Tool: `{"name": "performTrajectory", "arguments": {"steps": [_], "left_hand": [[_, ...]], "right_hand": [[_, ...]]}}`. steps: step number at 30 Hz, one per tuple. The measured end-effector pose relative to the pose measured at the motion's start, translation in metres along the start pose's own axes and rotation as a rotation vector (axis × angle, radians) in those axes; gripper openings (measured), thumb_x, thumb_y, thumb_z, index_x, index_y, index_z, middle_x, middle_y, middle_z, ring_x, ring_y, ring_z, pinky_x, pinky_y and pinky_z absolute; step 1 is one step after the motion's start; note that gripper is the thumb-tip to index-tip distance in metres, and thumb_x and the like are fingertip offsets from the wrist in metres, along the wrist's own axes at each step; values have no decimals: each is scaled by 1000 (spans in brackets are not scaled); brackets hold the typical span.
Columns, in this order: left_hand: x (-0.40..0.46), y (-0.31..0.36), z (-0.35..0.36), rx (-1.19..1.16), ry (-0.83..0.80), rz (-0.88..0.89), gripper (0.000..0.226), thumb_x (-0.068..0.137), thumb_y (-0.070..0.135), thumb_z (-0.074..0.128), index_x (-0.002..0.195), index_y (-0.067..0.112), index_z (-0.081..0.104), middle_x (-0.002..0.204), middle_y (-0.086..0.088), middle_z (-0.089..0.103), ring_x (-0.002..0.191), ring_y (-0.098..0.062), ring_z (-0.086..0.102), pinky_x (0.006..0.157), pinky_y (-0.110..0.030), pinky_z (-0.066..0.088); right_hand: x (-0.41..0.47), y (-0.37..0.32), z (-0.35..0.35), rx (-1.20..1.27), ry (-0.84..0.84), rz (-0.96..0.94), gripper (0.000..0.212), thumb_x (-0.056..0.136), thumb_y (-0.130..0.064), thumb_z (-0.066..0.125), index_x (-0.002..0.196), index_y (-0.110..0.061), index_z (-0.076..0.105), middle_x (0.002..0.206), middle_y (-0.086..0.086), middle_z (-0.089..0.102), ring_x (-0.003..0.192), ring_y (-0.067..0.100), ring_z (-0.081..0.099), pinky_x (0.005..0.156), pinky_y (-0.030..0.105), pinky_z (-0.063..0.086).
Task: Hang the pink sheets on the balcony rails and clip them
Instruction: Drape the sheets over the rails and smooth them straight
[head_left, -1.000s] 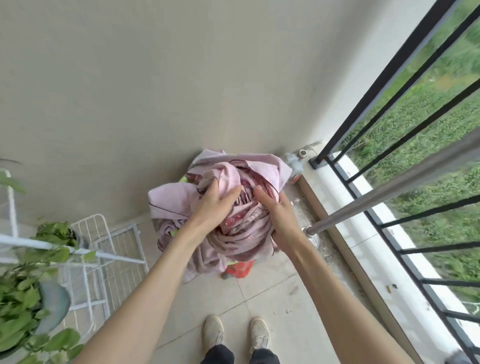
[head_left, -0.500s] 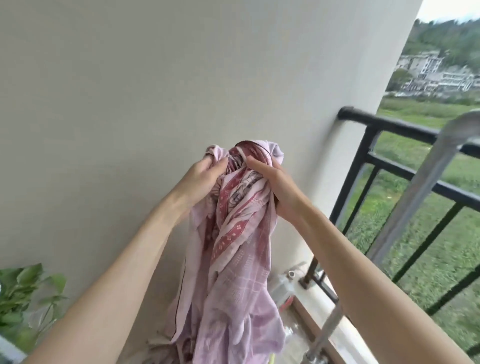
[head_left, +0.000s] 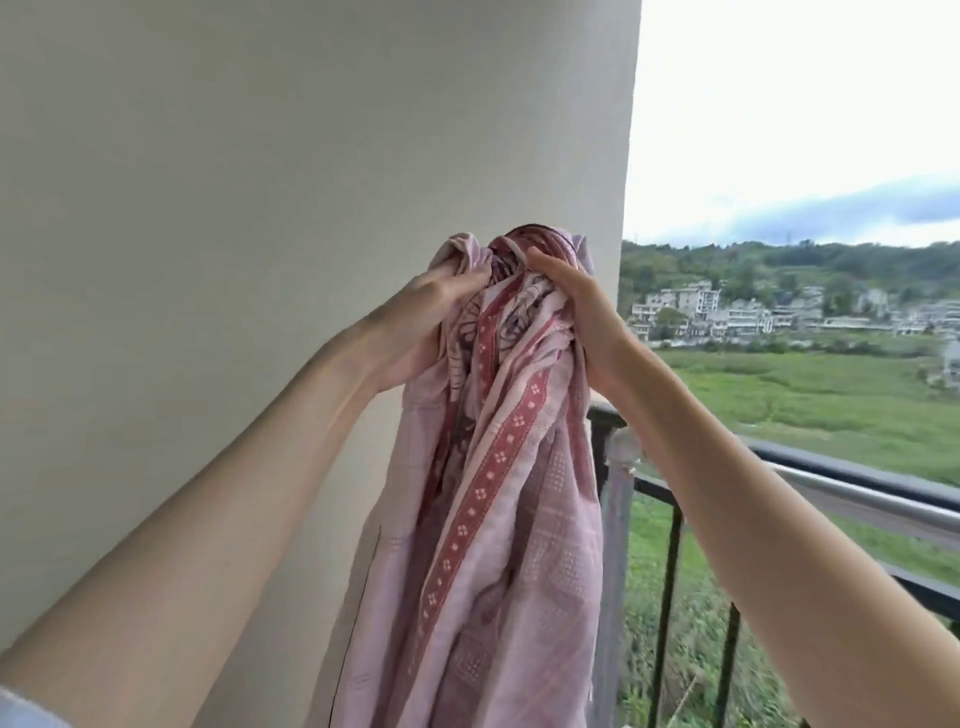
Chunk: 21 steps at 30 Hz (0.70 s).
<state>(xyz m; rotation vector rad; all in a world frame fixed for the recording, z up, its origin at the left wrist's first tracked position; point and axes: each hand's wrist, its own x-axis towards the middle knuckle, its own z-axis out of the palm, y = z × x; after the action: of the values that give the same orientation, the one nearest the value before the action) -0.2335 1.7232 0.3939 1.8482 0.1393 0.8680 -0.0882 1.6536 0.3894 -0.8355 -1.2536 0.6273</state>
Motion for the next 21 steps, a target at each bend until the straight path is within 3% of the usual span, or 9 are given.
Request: {"name": "performTrajectory", "arguments": {"steps": [2, 4, 7, 9, 11, 14, 17, 19, 21], "left_hand": [[22, 11, 22, -4, -11, 30, 10, 94, 28, 46, 93, 18, 44, 117, -8, 55, 119, -22, 54, 107, -41, 35], [38, 15, 43, -31, -9, 41, 17, 96, 27, 43, 79, 22, 45, 110, -5, 59, 114, -20, 58, 101, -39, 42], [55, 0, 65, -88, -42, 23, 22, 97, 28, 41, 86, 25, 61, 107, -3, 62, 111, -21, 59, 98, -39, 44], [63, -20, 73, -118, -64, -12, 23, 97, 29, 41, 76, 24, 50, 110, -8, 59, 111, -23, 58, 96, -38, 44], [69, -40, 74, -132, -62, -58, 16, 97, 30, 41, 83, 22, 42, 111, -13, 56, 113, -28, 56, 96, -40, 44], [80, -65, 73, -157, -129, -124, 17, 96, 33, 41, 98, 16, 41, 118, -20, 54, 118, -32, 53, 104, -46, 39], [91, -70, 77, -184, -246, -151, 19, 96, 30, 41, 88, 13, 37, 114, -16, 54, 112, -27, 55, 104, -48, 34], [100, -66, 86, -175, -314, -143, 20, 96, 26, 40, 88, 8, 43, 110, -13, 58, 107, -26, 57, 103, -47, 38], [108, -60, 99, -165, -387, -127, 22, 97, 23, 38, 96, 12, 57, 100, -9, 68, 99, -24, 64, 92, -38, 50]], "right_hand": [[1, -20, -17, -30, 65, -37, 62, 76, -28, 69, 126, -7, 37, 124, 28, 56, 102, 43, 62, 84, 48, 55], [4, -33, -37, -71, 59, -26, 67, 72, -33, 71, 124, -6, 39, 116, 28, 61, 91, 38, 66, 77, 43, 58], [3, -34, -66, -157, 46, 28, 21, 84, -31, 63, 94, -19, 49, 91, 8, 66, 76, 21, 66, 73, 33, 56], [2, -22, -82, -239, 58, 51, 11, 87, -30, 60, 93, -27, 52, 93, 2, 66, 83, 18, 66, 82, 33, 54], [1, -7, -93, -306, 50, 96, 10, 86, -34, 61, 92, -34, 53, 96, 3, 69, 84, 17, 68, 80, 32, 54], [0, 8, -107, -311, 35, 215, 14, 87, -37, 59, 98, -32, 54, 90, 0, 70, 75, 13, 69, 65, 23, 53], [-4, 10, -120, -281, 155, 204, 13, 85, -28, 64, 89, -20, 54, 84, 7, 71, 65, 16, 67, 61, 25, 53], [-8, 3, -129, -225, 274, 196, 19, 80, -23, 69, 90, -15, 54, 84, 14, 69, 65, 21, 65, 61, 30, 54], [-14, -7, -137, -217, 325, 199, 38, 78, -25, 68, 109, -9, 54, 84, 11, 67, 61, 18, 64, 53, 27, 52]]}}
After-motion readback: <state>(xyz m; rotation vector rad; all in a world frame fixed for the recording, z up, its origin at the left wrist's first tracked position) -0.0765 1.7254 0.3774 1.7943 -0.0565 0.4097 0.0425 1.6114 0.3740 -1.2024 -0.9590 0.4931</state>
